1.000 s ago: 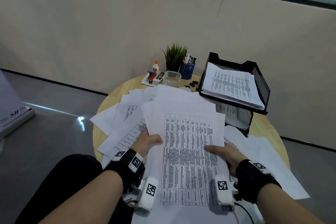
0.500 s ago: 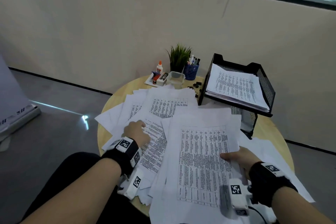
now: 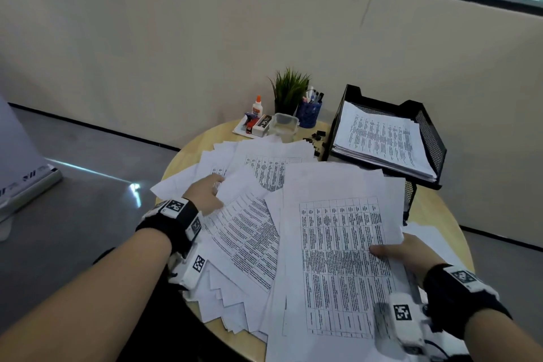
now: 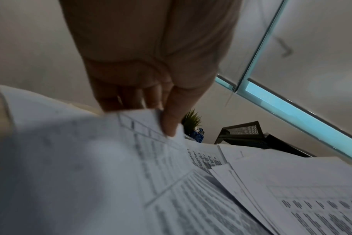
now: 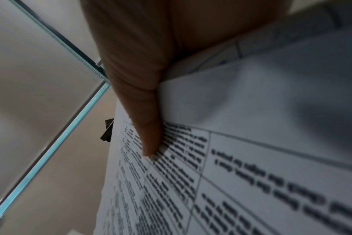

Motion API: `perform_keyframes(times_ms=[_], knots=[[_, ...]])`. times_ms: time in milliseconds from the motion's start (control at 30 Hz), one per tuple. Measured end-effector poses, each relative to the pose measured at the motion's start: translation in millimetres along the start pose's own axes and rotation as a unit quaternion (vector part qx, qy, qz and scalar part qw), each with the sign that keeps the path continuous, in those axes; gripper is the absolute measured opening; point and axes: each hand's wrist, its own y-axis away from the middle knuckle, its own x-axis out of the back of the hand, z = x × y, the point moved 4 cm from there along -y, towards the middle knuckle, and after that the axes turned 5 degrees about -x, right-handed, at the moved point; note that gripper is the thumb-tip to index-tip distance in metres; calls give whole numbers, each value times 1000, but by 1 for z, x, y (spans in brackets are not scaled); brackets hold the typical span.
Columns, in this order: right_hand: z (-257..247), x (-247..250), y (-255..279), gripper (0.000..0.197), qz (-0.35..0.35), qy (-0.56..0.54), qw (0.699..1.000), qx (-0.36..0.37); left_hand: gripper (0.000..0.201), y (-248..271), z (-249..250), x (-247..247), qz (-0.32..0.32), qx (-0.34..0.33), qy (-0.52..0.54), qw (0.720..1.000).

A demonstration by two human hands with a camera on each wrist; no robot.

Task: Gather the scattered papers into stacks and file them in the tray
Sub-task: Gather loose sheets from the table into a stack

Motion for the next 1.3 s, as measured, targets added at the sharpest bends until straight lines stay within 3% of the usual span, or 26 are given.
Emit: perform_keyframes(times_ms=[167,300,467,567,633,733,800,867,1000,1133,1233,1300], knots=[[-8,-6,-13,63,-20,1,1000,17,56,-12,24,1,-67,-93,-5,993],[-7,-17,-19,16,-28,-36,999,8,60,-25,28,-11,-82,-82,-51,992],[-3,-21,-30,8,-3,-26,1000,9,85,-39,3,-5,-128,61,-203,969],[-2,-20,-31,11,1,-22,1000,7,37,-40,-3,0,-187,74,-267,943],[-3,-19,-33,22,-6,-14,1000,11,27,-42,1,1,-201,60,-287,935],[-6,-22,-34,55,-18,4,1000,3,17,-55,12,2,-146,-10,-281,948],[-6,-25,-37,60,-20,12,1000,4,16,-64,17,3,-79,-44,-251,964],[-6,-29,-40,53,-21,22,1000,7,19,-71,18,4,-30,-45,-208,977],[-6,-36,-44,20,6,19,1000,9,19,-76,13,6,7,14,-195,981],[0,-38,-51,19,18,19,1000,1,34,-72,-1,4,-5,128,-96,987],[3,-38,-54,19,24,21,999,-7,51,-67,-4,2,-39,163,-46,985],[2,-37,-52,18,24,12,1000,-9,65,-65,-7,1,-29,178,5,984]])
